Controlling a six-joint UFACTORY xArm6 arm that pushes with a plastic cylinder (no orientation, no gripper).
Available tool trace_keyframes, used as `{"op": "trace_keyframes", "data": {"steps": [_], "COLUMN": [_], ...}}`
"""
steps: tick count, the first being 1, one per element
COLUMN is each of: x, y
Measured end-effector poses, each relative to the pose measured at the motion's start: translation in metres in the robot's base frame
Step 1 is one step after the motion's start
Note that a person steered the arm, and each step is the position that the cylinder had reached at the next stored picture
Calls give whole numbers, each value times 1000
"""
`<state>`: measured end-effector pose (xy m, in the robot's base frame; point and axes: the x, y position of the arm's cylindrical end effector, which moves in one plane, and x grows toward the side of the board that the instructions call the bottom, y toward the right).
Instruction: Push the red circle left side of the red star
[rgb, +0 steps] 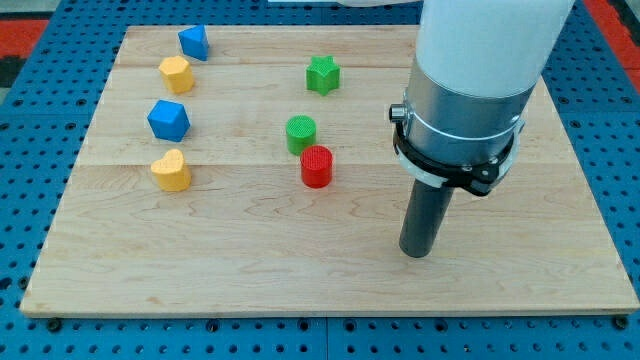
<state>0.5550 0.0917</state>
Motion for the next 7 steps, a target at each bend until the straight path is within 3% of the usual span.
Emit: {"op": "trace_keyframes", "data": {"steps": [1,2,3,4,6,7], "x": [-7,-54,-97,-111,-126,-157], "y": [-19,-95,-114,-20,-121,-125]}}
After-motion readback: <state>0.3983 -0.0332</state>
